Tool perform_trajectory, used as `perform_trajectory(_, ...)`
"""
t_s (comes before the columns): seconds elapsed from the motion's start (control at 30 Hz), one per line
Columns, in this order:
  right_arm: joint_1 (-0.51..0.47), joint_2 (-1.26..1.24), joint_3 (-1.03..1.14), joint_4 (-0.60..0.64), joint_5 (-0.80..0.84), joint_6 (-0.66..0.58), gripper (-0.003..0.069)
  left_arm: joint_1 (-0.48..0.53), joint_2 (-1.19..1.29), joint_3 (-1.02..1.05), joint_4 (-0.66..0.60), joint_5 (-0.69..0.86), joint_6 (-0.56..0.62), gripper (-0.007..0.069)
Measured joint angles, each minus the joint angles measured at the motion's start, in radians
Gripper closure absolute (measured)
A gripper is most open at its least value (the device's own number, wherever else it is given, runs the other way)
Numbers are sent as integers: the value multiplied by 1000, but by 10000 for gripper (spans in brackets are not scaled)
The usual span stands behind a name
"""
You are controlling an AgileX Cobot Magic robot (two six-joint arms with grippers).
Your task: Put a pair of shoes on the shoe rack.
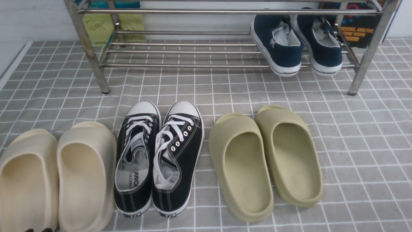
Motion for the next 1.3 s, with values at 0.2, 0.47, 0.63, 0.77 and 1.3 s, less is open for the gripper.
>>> perform_trajectory(0.2,-112,-1,0,2,237,-27,648,0,0,0,0,0,0,386)
perform_trajectory(0.47,-130,-1,-6,5,404,-51,648,0,0,0,0,0,0,386)
perform_trajectory(0.63,-130,-1,-8,5,412,-54,648,0,0,0,0,0,0,386)
perform_trajectory(0.77,-130,-1,-9,5,412,-54,644,0,0,0,0,0,0,386)
perform_trajectory(1.3,-130,-1,-9,5,413,-54,631,0,0,0,0,0,0,386)
